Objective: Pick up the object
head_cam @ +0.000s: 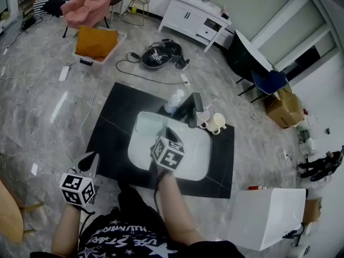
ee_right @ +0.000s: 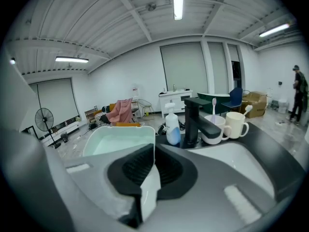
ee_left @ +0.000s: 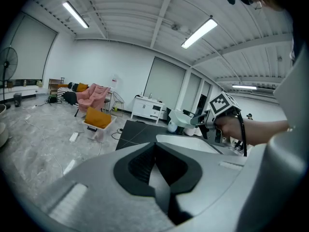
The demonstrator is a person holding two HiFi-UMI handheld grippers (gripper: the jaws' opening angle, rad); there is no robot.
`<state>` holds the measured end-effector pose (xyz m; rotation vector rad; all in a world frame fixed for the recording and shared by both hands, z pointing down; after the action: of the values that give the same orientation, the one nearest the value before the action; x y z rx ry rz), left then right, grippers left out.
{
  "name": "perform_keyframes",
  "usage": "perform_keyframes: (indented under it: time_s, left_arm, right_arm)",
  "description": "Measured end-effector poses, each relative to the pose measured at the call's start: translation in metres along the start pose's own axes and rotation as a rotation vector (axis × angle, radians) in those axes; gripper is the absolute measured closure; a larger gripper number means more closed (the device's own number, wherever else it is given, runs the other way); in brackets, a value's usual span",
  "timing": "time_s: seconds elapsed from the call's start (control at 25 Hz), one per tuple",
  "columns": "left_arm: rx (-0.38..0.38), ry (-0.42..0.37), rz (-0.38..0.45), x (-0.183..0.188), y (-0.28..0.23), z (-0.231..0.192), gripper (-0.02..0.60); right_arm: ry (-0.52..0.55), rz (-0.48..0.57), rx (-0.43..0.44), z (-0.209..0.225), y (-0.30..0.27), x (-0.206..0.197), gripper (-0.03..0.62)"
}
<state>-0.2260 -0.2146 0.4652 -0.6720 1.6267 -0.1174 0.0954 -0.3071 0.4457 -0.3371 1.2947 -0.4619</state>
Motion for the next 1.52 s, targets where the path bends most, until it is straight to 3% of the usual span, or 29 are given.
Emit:
perform_keyframes:
  time_s: [0.36, 0.6, 1.04, 1.52]
  left_arm:
    - [-0.05, -0.031, 0.052, -0.026, 0.081, 0.012, 0.572]
    - [-0.098, -0.031, 0.039, -0.05, 0.122, 0.027, 0.572]
    - [-0.189, -0.089, 0.027, -0.071, 0.145, 0.081, 0.572]
    - [-0.179, -0.1, -0.006, -0.103, 0.187, 0.142, 0.572]
  right_arm:
    - [0.0, 0.051, -0.032, -0.018, 0.101, -0.042, 0.583]
    - [-0.022, 0.062, -0.063, -0.02, 0.169, -0.077, 0.583]
    - [-0.058, 0.056, -0.147, 0.026, 0.261, -0.134, 0.583]
    - [-0.035, 0.007, -0.139, 0.071, 0.34, -0.17, 0.583]
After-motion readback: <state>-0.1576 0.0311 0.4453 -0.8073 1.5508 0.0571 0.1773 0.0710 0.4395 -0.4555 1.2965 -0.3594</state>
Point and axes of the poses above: the fingertips, and each gripper's own axes: y backward along the fingers, z to its right, x out of its top, the point moved 10 cm from there along y, backward along the fingers, and after that the axes turned 9 degrees about x, right-handed, at the moved point
